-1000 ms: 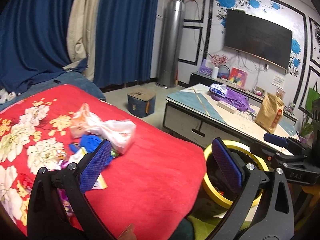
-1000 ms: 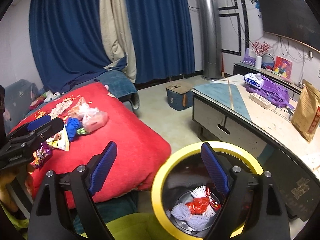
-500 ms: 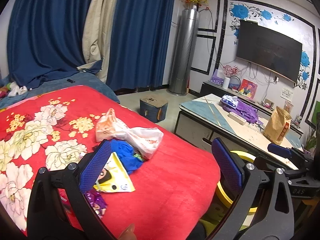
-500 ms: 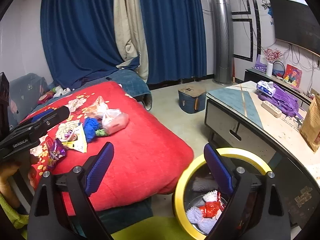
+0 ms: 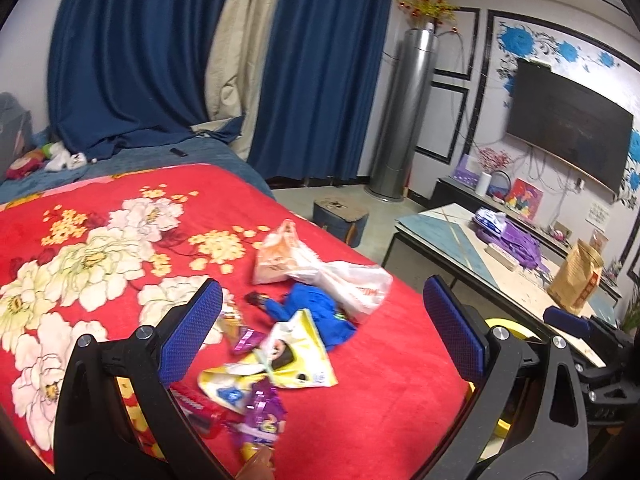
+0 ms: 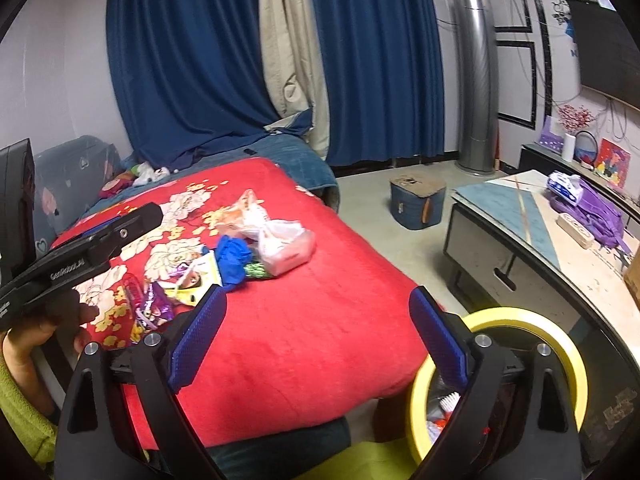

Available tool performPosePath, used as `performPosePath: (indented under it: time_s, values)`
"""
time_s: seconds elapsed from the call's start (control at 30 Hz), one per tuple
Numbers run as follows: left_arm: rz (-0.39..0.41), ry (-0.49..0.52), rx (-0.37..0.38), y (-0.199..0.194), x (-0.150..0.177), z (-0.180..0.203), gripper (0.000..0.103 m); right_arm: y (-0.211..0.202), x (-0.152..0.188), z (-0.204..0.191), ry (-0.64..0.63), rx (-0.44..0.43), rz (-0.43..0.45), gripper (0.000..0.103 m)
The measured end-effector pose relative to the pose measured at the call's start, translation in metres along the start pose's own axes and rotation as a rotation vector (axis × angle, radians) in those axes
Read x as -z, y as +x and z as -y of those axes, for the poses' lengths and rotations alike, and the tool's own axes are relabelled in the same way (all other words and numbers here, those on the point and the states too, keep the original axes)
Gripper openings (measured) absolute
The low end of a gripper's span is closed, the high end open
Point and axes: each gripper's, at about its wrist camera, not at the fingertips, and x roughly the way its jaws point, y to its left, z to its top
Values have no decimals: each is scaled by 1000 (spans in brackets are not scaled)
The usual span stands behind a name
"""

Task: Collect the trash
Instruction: 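Reach the left tool toward the red snack tube on the bedspread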

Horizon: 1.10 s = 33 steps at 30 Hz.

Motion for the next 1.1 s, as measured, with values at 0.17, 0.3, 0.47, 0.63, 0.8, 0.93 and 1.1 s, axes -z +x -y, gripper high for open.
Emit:
performPosePath:
  time_s: [0.17, 0.3, 0.47, 0.63, 0.8, 0.93, 1.1]
  values:
    - [0, -25, -35, -3, -2, -18, 92, 10, -4, -13, -2, -30, -7, 90]
    - [-3, -40, -55, -6, -3, -29, 92, 19, -8, -25, -15, -48, -10, 90]
    - [-13, -68, -80, -7, -1, -46, 92, 35, -11, -31, -12, -75, -37, 90]
    - [-37, -95, -111, -5, 2, -64, 92, 50, -9, -39, -13, -102, -61, 90]
    - [-55, -129, -143, -6, 7, -83, 92, 64, -7, -47, -15, -136, -89, 90]
    - [-56, -161, -172, -10, 14, -100, 92, 77, -5, -55, -26, -165, -118, 83]
    - [-98, -217, -182, -8, 22, -116, 92, 94, -4, -65, -35, -201, -154, 71]
